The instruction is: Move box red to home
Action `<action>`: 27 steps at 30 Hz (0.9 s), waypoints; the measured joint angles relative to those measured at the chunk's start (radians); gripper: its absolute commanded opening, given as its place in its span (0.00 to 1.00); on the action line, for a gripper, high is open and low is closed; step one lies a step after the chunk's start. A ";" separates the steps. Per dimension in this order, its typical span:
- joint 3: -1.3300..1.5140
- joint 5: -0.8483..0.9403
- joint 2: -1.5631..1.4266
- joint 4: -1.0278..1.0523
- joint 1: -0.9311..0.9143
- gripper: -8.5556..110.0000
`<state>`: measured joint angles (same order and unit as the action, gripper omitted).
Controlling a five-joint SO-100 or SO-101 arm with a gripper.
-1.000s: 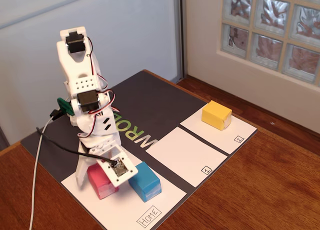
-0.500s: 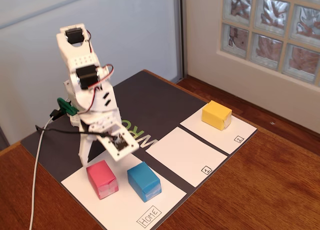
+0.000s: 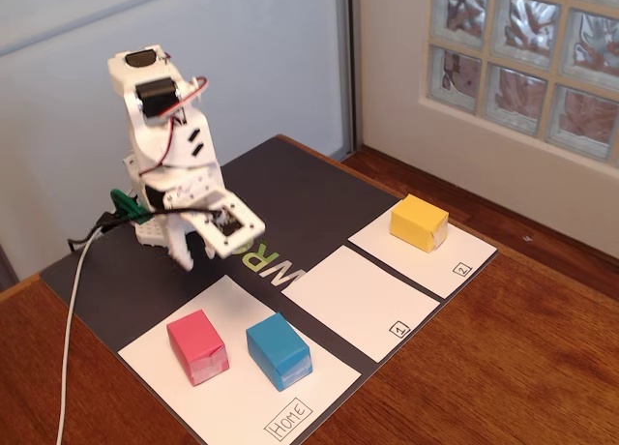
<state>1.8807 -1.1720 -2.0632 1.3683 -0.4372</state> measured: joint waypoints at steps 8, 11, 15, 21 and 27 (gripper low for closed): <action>-0.014 0.017 -0.140 0.160 0.066 0.07; -0.014 0.006 -0.189 0.207 0.114 0.07; -0.014 -0.021 -0.268 0.249 0.192 0.07; 0.097 -0.043 -0.465 0.253 0.321 0.07; 0.278 -0.049 -0.667 0.212 0.408 0.07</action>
<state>2.1583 -1.2210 -2.7305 1.5800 -0.0291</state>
